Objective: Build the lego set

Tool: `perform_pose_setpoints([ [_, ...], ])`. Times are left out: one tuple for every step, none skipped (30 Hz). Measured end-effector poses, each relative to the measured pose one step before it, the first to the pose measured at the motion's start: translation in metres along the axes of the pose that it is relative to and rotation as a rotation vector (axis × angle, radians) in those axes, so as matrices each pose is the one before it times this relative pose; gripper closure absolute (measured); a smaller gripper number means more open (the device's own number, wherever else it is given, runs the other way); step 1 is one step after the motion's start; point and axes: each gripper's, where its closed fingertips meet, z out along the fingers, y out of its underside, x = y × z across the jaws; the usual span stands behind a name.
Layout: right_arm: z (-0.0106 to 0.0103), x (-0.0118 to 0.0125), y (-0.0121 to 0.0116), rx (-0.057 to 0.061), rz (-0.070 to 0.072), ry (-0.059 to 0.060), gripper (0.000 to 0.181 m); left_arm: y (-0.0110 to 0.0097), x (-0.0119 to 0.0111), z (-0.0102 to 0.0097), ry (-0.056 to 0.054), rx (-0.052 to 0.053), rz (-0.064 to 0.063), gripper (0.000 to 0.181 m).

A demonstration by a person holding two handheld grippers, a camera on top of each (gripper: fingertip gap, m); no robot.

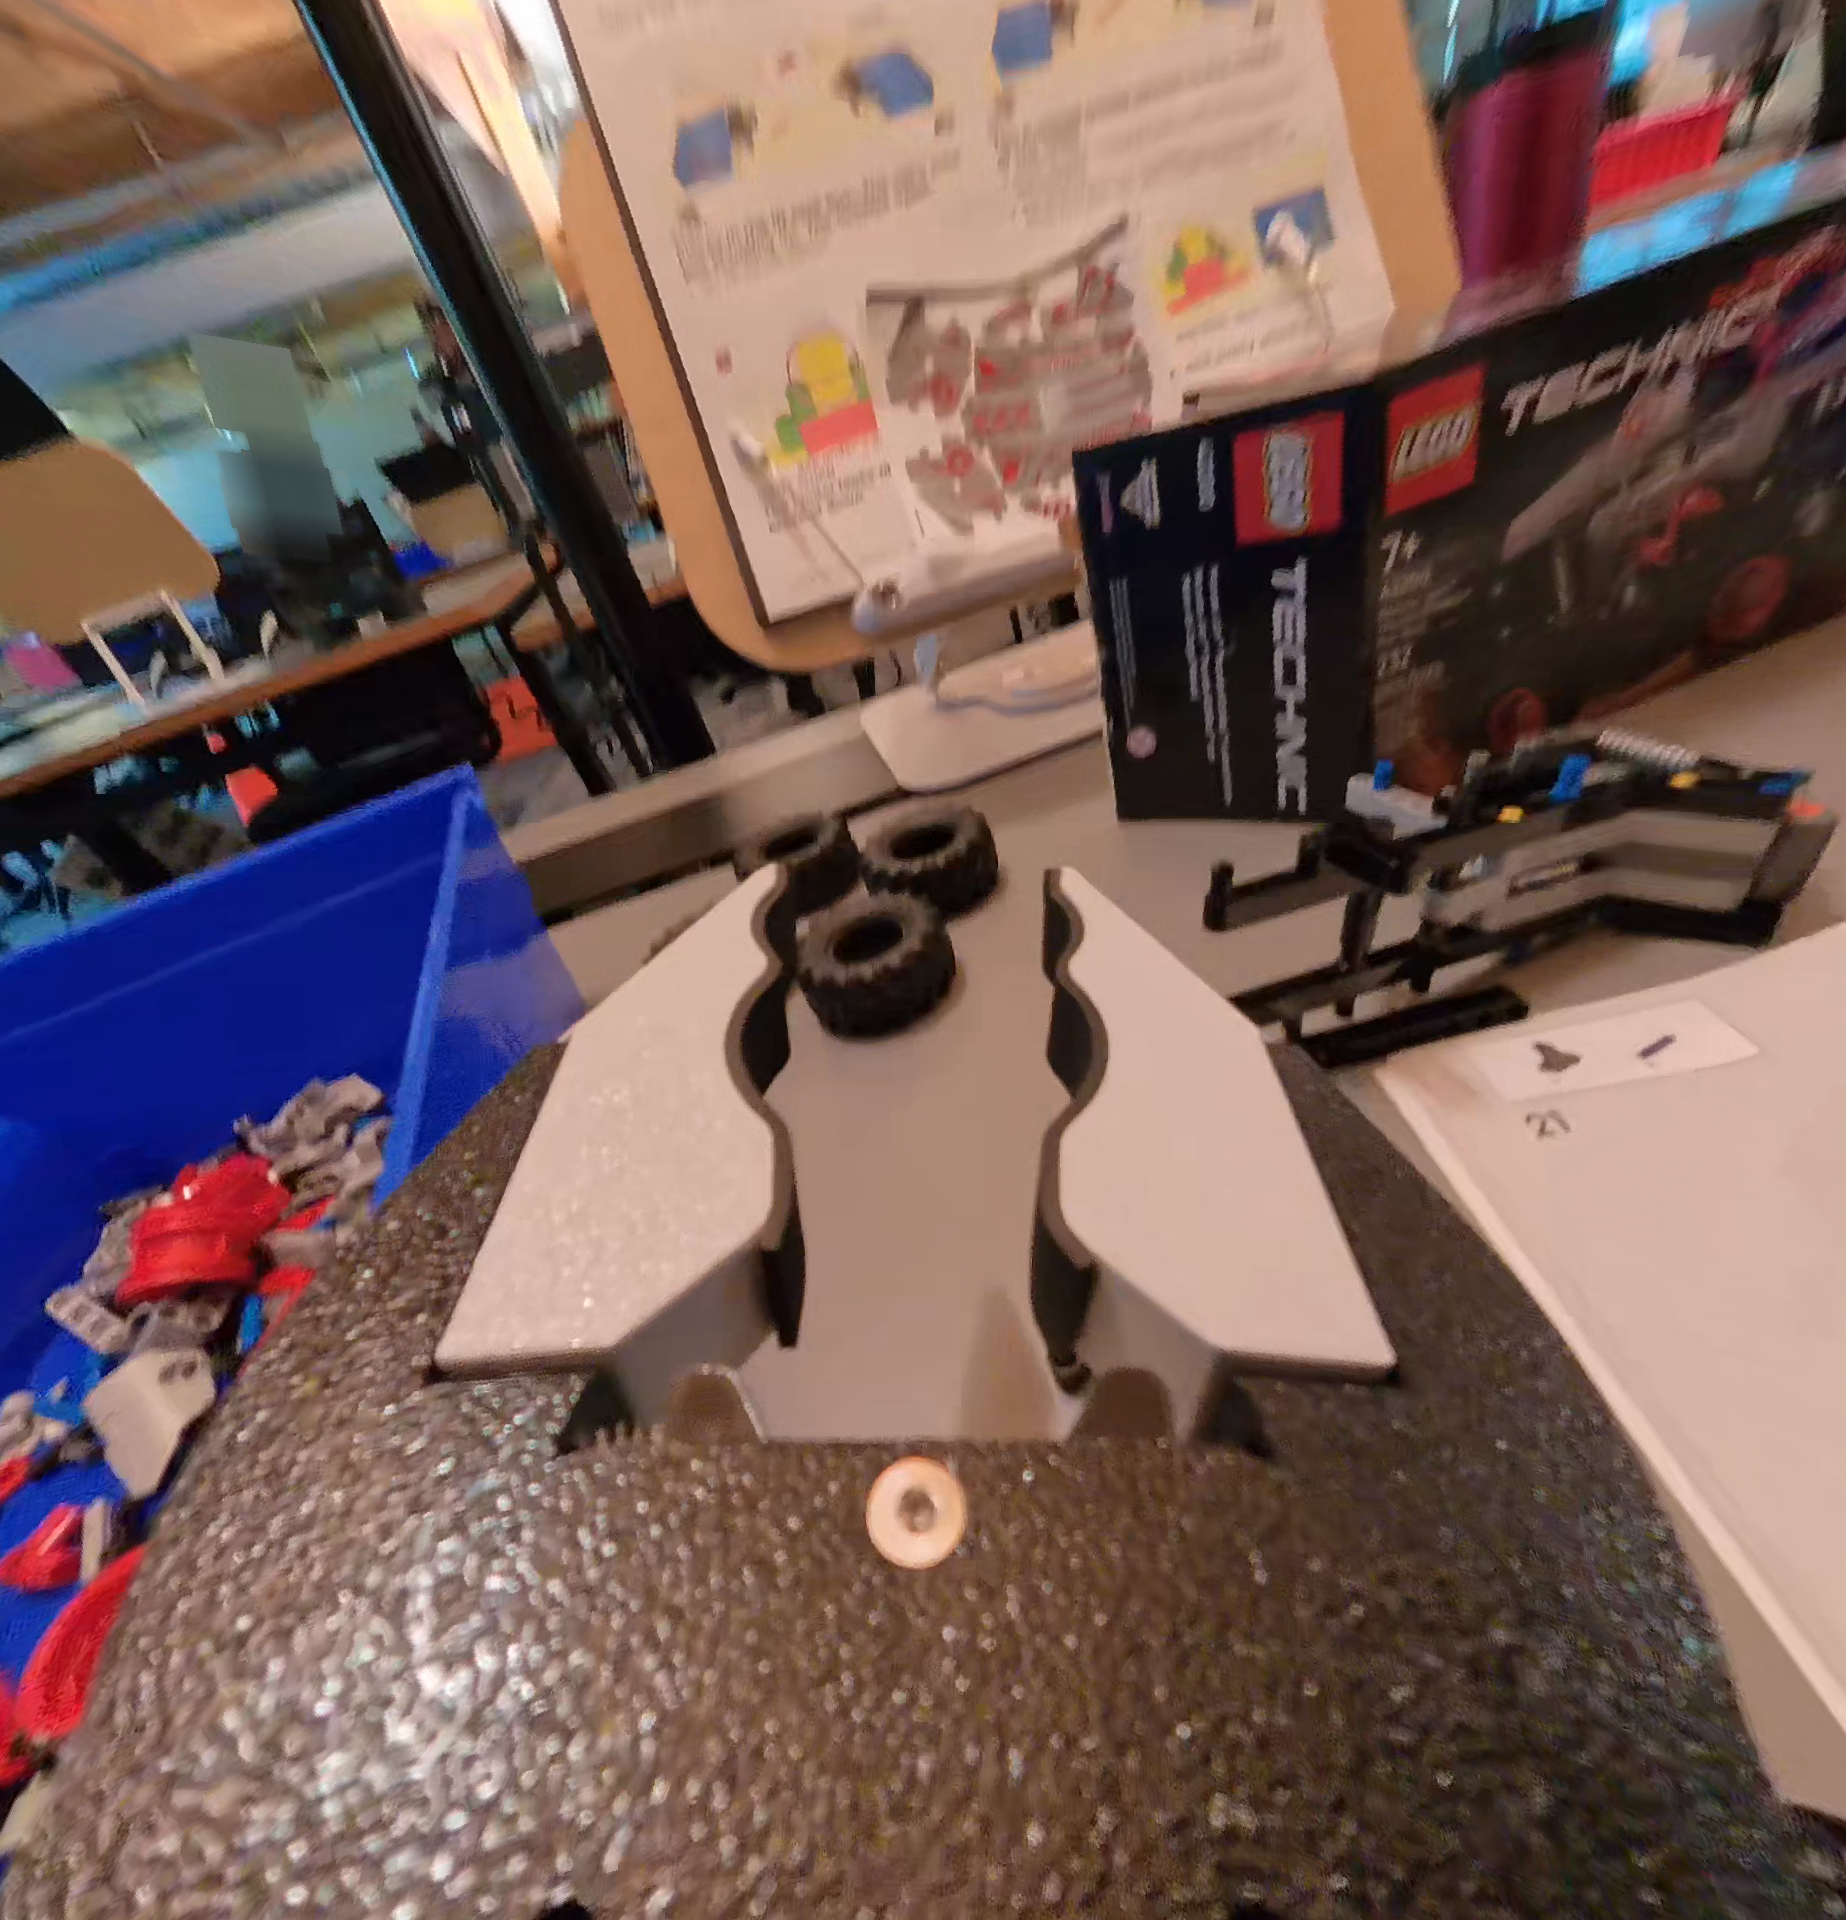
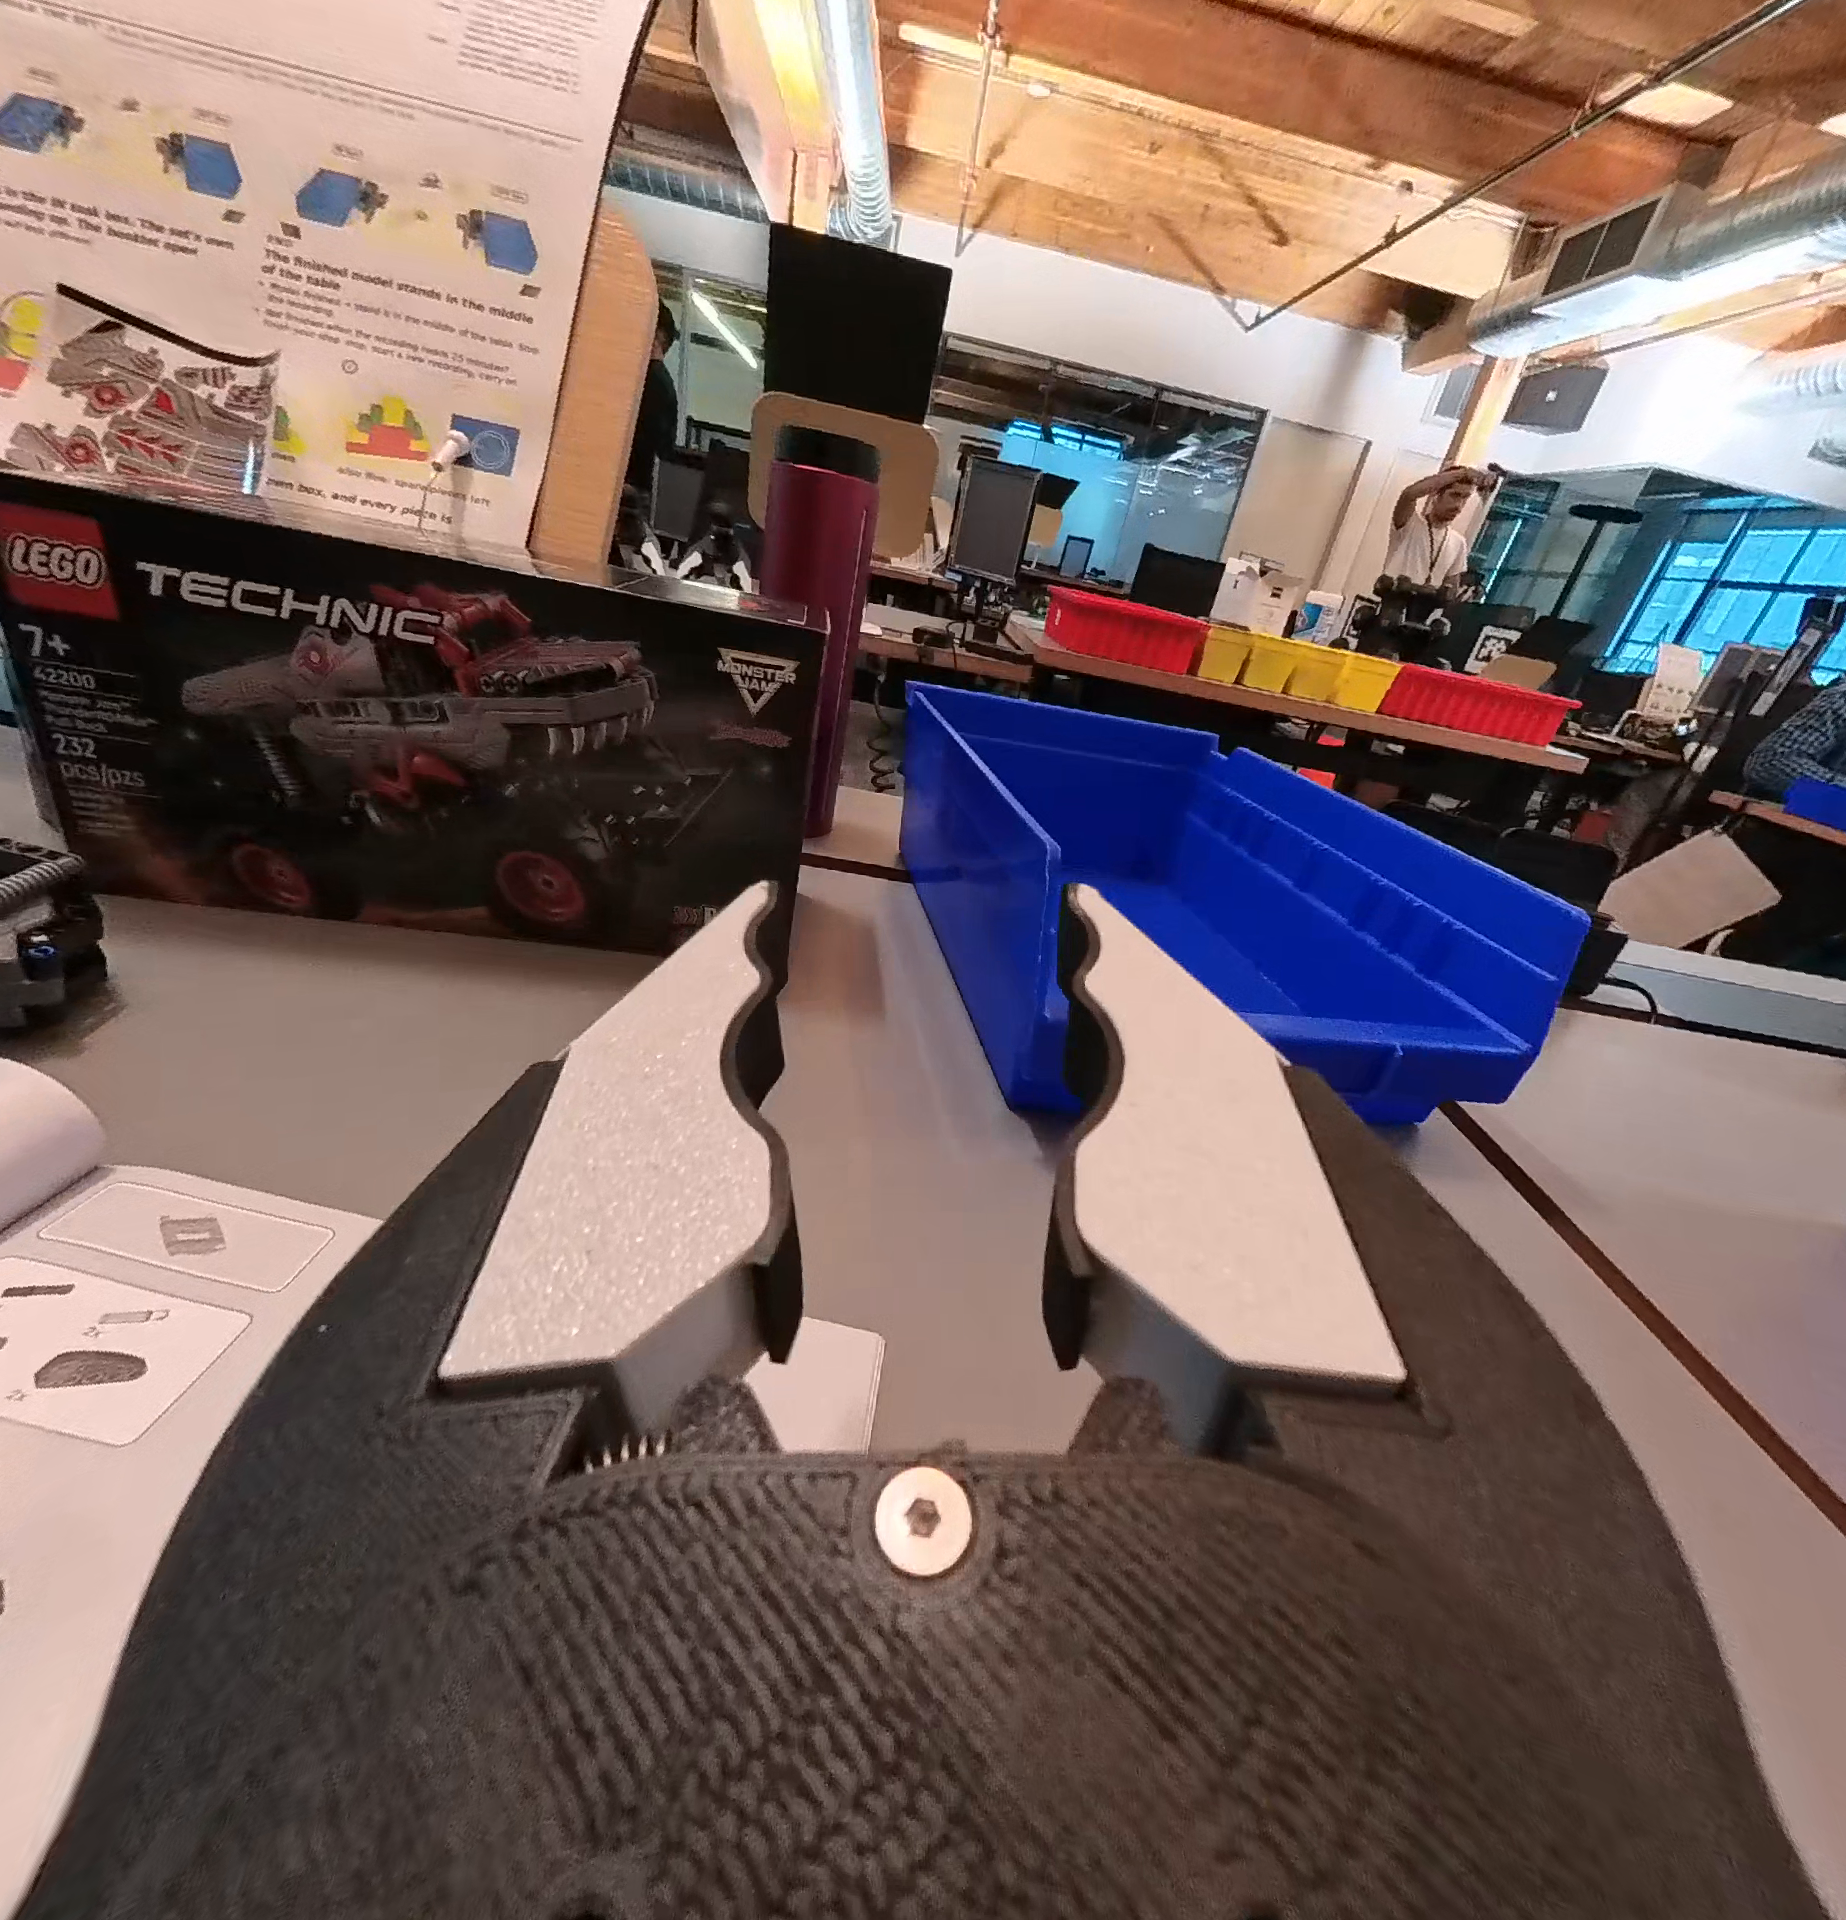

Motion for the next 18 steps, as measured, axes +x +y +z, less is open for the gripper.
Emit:
perform_pose_setpoints([
  [0.00057,0.0001,0.00094,-0.0081,-0.0094,0.0069,0.132,0.00879,0.00104,0.0023,0.0043,-0.0551,-0.0015,0.135],
  [0.00101,0.00125,0.00303,-0.024,-0.0141,0.0175,0.133,0.00727,0.00117,0.00239,0.0076,-0.05,-0.0034,0.132],
  [0.00087,0.00393,0.00624,-0.0489,-0.0224,0.0361,0.134,0.00431,0.00035,0.0014,0.003,-0.0311,0.0022,0.13],
  [0.00032,0.00732,0.0088,-0.0646,-0.0347,0.0591,0.134,0.00265,-0.00036,0.00062,-0.0033,-0.0189,0.0039,0.131],
  [-0.00004,0.00953,0.00953,-0.0658,-0.0449,0.072,0.134,0.00167,0.00032,-0.00008,-0.0004,-0.0128,0.0013,0.131],
  [0.0006,0.00849,0.01115,-0.0725,-0.0481,0.0622,0.134,0.00162,0.00048,-0.00009,0.0007,-0.0126,-0.0031,0.131],
  [0.00193,0.00343,0.01032,-0.0653,-0.0415,0.0253,0.132,0.00151,0.00071,0.00014,0.0023,-0.0121,-0.0034,0.129],
  [0.00144,0.00266,0.00682,-0.043,-0.0169,0.0174,0.129,0.00138,0.00087,0.00042,0.0016,-0.0122,-0.0048,0.128],
  [0.00008,0.00303,0.00278,-0.0163,0.0025,0.0149,0.129,0.00107,0.00128,0.00046,0.0051,-0.0108,-0.0084,0.126],
  [-0.00026,0.00191,0.00087,-0.0035,0.0079,0.0052,0.13,0.00084,0.00194,0.00046,0.0096,-0.0083,-0.0083,0.125],
  [0.00016,0.00052,0.00113,-0.0071,0.0057,-0.0012,0.13,0.00017,0.00171,0.00031,0.0081,-0.0043,-0.0069,0.123],
  [0.0006,0.00015,0.00135,-0.01,0.0006,-0.0008,0.129,-0.00017,0.00104,0.00009,0.0053,-0.0005,-0.0052,0.123],
  [0.00033,-0.00035,0.0007,-0.0047,-0.0035,-0.0003,0.128,-0.00019,0.00079,-0.00005,0.0053,0.0011,-0.0022,0.123],
  [0.00023,-0.00114,0.00016,-0.002,-0.0074,-0.0027,0.128,-0.00022,0.00049,-0.00003,0.0043,0.0014,-0.0014,0.123],
  [0.00025,-0.00106,0.00025,-0.0022,-0.0078,-0.002,0.127,-0.00004,-0.00011,-0.00007,0.0027,0.0002,-0.0034,0.123],
  [0.00025,-0.00104,0.00028,-0.0025,-0.0063,-0.0027,0.127,-0.00012,-0.00048,-0.00018,0.0007,0.0006,-0.0051,0.123],
  [0.00017,-0.00072,0.00024,-0.002,-0.0038,-0.0026,0.126,-0.00028,-0.00017,-0.00002,0.0035,0.0025,-0.0049,0.123],
  [0.00019,-0.00039,0.00012,-0.0012,-0.0009,-0.002,0.126,-0.00011,0.00002,-0.00011,0.0044,0.0011,-0.0044,0.123],
])
